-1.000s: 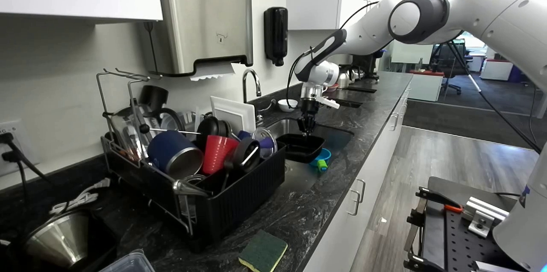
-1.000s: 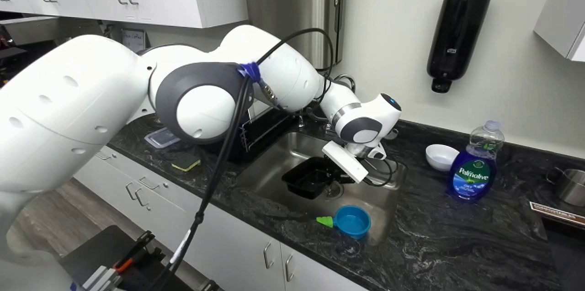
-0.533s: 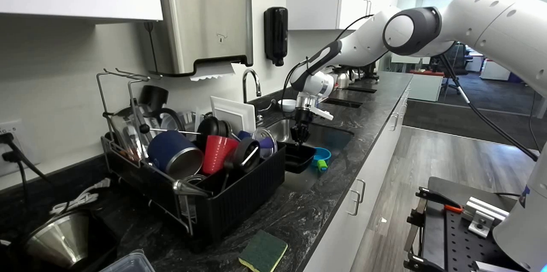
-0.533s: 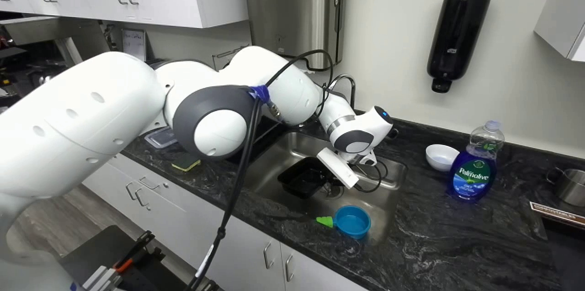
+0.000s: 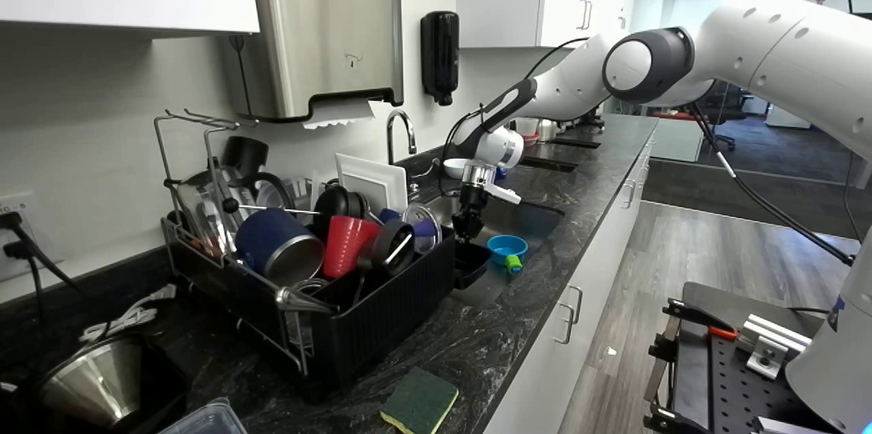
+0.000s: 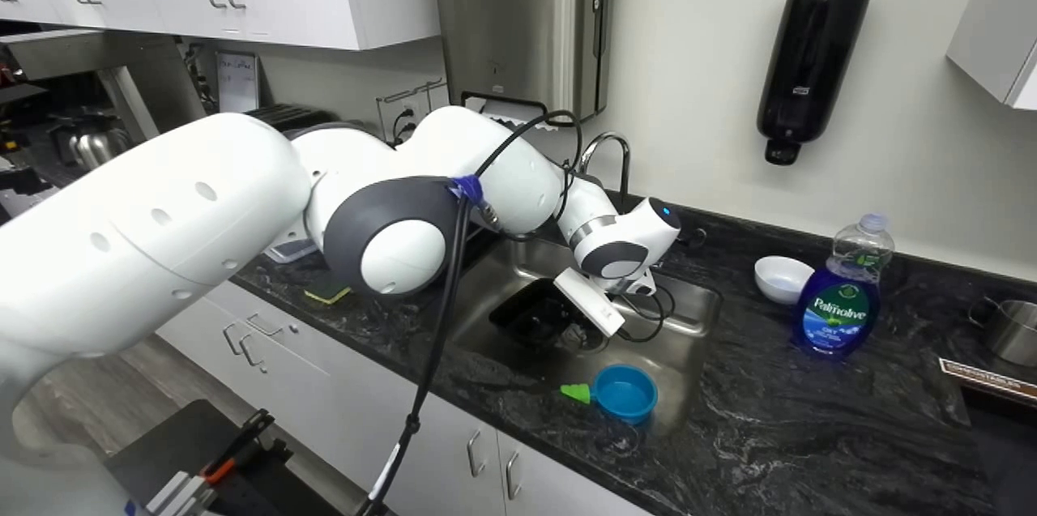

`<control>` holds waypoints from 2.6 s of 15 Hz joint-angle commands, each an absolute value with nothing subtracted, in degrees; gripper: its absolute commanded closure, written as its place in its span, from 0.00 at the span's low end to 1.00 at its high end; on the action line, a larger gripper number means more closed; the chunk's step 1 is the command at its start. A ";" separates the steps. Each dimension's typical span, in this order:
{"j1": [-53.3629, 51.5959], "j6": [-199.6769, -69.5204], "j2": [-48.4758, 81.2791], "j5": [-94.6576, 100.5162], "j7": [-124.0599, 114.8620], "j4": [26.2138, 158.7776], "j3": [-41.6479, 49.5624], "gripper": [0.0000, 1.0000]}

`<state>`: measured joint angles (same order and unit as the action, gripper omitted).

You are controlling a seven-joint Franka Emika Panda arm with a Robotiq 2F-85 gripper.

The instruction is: Remove the black bowl from the dishrack and place it in the sink

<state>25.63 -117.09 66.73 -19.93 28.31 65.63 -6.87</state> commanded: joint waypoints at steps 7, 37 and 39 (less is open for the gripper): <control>26.30 -117.49 73.00 -19.98 30.97 57.59 -8.42 0.98; 24.50 -120.04 69.51 -16.84 24.48 53.07 -0.70 0.00; 24.07 -119.56 66.81 -15.73 21.38 54.18 1.03 0.00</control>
